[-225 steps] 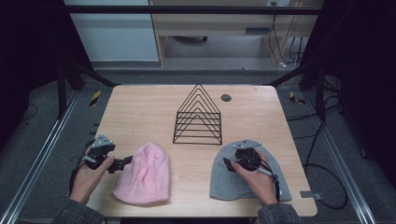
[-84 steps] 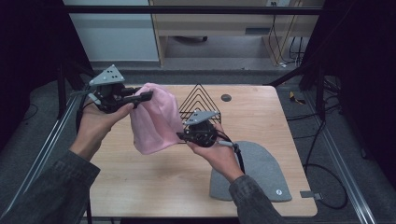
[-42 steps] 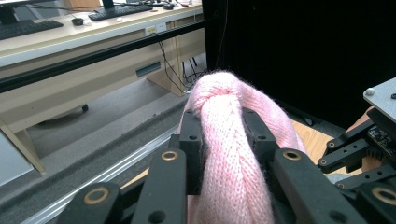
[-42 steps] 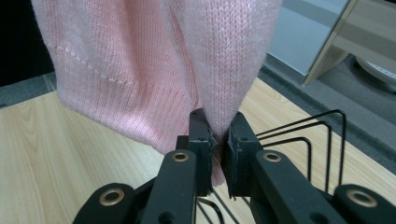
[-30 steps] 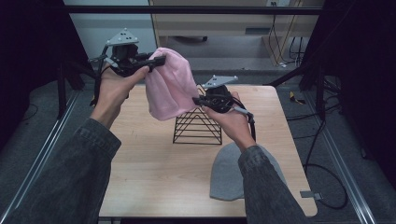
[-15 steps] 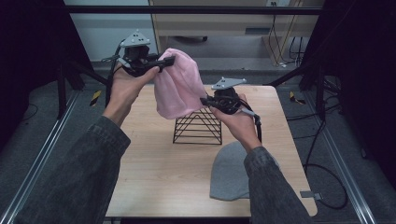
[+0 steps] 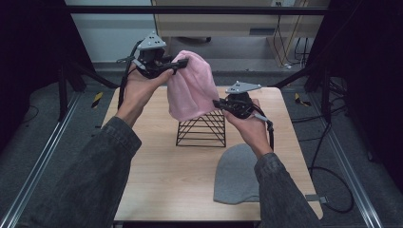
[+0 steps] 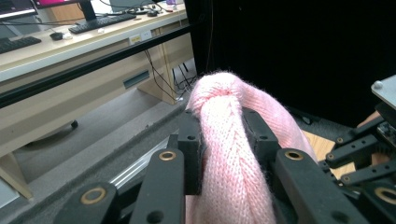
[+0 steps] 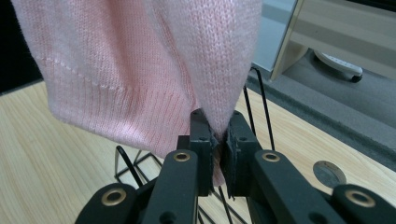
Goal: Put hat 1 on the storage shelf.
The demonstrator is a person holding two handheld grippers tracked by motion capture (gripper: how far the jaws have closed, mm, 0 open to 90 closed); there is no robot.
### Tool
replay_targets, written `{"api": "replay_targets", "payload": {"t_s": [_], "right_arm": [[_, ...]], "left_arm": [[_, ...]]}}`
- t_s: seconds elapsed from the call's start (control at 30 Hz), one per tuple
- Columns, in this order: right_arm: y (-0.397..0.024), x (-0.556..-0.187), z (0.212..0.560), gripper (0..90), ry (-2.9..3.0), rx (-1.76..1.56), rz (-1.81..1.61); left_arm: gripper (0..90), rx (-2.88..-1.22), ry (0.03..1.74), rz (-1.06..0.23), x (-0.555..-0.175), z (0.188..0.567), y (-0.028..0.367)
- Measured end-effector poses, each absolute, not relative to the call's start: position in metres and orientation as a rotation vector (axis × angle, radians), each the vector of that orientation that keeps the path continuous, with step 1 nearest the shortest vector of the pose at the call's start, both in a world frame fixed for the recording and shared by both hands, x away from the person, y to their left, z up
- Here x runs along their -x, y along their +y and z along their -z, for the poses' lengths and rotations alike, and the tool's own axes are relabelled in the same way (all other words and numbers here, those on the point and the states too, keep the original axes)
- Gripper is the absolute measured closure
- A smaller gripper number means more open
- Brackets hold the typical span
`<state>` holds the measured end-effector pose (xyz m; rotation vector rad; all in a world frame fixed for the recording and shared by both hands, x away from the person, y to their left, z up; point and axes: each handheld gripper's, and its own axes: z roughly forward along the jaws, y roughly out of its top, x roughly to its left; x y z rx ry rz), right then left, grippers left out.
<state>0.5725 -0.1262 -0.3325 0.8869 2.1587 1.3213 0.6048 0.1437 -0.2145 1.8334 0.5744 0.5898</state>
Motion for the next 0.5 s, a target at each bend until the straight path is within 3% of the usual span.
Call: {"api": "replay_targets", "payload": {"t_s": [0.5], "right_arm": [[-0.136,-0.568,0.357,83.6,2.180,-0.896,-1.277]], "left_arm": [[71.2,-1.864,0.544,-0.564,-0.606,0.239,0.125]]}}
